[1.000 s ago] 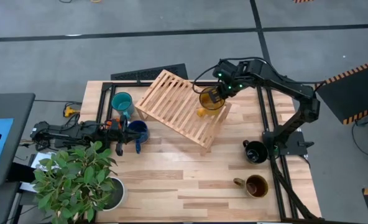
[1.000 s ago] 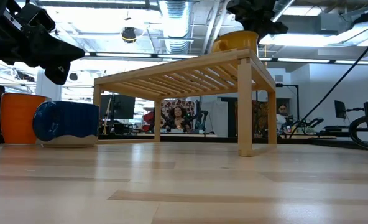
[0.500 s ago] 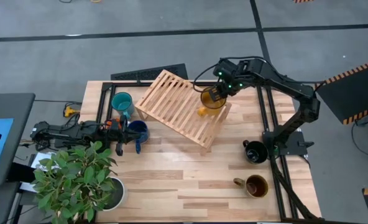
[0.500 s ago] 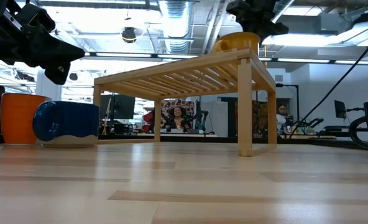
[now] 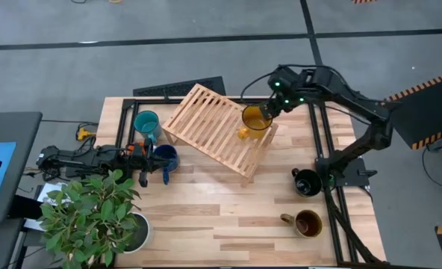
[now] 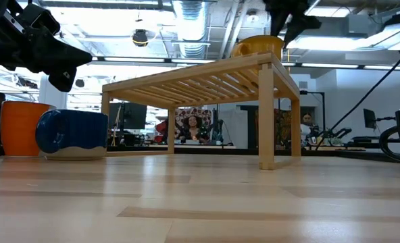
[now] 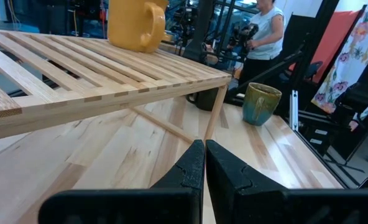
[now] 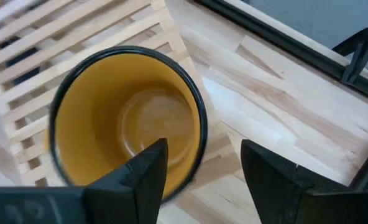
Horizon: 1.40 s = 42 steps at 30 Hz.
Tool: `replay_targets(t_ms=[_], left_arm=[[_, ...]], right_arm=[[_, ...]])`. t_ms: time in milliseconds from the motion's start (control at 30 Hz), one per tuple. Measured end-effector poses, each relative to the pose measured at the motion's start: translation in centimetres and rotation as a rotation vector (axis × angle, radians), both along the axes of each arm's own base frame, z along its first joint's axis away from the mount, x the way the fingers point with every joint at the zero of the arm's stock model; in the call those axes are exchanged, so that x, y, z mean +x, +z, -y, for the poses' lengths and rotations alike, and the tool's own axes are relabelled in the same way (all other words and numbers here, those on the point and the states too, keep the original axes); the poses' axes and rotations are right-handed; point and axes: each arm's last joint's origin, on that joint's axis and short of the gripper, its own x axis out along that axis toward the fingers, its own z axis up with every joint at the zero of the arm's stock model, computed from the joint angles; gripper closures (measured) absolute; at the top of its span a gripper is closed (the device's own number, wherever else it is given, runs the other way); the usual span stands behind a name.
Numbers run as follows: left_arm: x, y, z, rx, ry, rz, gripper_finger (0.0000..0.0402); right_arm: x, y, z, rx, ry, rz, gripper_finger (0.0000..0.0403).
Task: Place coffee mugs
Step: Put the black mug on the shelf
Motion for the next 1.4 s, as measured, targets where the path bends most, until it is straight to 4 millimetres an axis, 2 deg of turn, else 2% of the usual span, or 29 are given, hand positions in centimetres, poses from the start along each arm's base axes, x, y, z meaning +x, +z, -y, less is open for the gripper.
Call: replay_targets(t_ms=[233,433,533,633,833,1000,1167,1400], left_arm=[[0.0,0.0,0.0,0.000,0.000,0.000,0.0401],[0.0,0.0,0.0,0.000,0.001,0.001,0.0401],[0.0,0.0,0.0,0.000,0.001,0.000,0.0401],[0.0,0.0,0.0,0.000,0.001,0.000,0.0402],[0.0,0.0,0.0,0.000,0.000,0.000,0.0401],[0.0,0.0,0.0,0.000,0.001,0.000,0.0401],[0.0,0.0,0.0,0.000,0.000,0.000,0.0401],[0.0,0.0,0.0,0.000,0.001,0.000,0.0401]], right_arm=[[-3.0,1.5,-2.7,0.014,0.047,-0.017,0.0177],[-3.7,1.7,-6.8,0.074,0.130,-0.046,0.0177],[-3.9,1.1,-9.1,0.115,0.159,-0.041,0.0177],[-4.0,-0.8,-11.2,0.183,0.148,-0.101,0.0177],[-4.5,-7.0,-14.8,0.343,0.069,-0.294,0.0177],[-4.4,-11.1,-17.0,0.439,0.019,-0.325,0.0177],[-4.4,-14.0,-17.9,0.422,-0.050,-0.417,0.0177],[-3.3,-16.2,-18.5,0.397,-0.093,-0.484,0.0177]])
